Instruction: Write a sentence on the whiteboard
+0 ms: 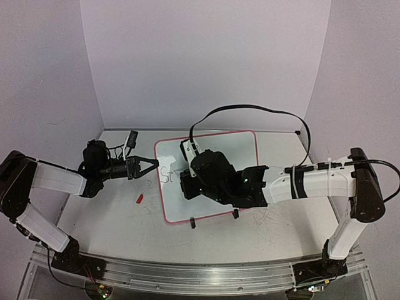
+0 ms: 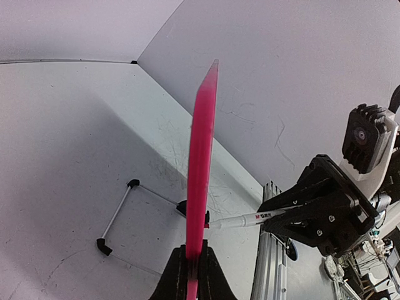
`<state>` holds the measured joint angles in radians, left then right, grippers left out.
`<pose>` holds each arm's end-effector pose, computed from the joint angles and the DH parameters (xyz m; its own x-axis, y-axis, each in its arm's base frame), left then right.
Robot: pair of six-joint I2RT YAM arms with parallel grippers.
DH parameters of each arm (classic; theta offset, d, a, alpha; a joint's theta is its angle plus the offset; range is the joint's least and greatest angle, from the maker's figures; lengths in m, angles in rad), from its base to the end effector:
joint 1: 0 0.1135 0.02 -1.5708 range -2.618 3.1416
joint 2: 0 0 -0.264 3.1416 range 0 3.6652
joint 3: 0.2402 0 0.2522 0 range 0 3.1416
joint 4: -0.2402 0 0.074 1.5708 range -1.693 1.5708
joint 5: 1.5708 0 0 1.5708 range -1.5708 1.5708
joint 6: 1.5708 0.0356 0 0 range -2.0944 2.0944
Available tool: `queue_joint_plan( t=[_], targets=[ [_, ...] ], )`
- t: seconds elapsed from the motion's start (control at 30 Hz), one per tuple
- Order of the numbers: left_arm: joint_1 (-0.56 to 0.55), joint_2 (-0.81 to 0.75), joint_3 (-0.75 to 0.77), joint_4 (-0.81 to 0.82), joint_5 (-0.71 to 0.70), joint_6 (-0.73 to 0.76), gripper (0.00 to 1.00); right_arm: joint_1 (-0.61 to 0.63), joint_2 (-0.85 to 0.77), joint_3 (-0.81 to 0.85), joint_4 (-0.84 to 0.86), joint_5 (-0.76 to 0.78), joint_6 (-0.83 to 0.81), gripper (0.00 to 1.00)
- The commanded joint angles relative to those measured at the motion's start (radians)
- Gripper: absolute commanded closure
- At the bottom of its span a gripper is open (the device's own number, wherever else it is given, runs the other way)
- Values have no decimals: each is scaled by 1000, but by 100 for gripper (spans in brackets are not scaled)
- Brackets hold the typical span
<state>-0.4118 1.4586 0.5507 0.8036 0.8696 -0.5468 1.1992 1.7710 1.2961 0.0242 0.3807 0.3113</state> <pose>0.2502 -0.1390 0.2096 -0.5779 -0.1136 -0.8082 0.7658 0.2668 -0.5851 0.1627 0.3811 0.2669 -0.3783 -0.1876 -0.9065 -0.6594 0.7419 0.1216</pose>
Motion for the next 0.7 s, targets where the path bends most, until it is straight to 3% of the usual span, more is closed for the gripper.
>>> queue_joint_plan(
  t=[0.0, 0.67],
  targets=[
    [-12, -20, 38, 27, 34, -2, 100, -2, 1, 22, -22, 37, 21, 100],
    [-12, -20, 37, 27, 33, -3, 100, 3, 1, -19, -55, -8, 59, 100]
  ],
)
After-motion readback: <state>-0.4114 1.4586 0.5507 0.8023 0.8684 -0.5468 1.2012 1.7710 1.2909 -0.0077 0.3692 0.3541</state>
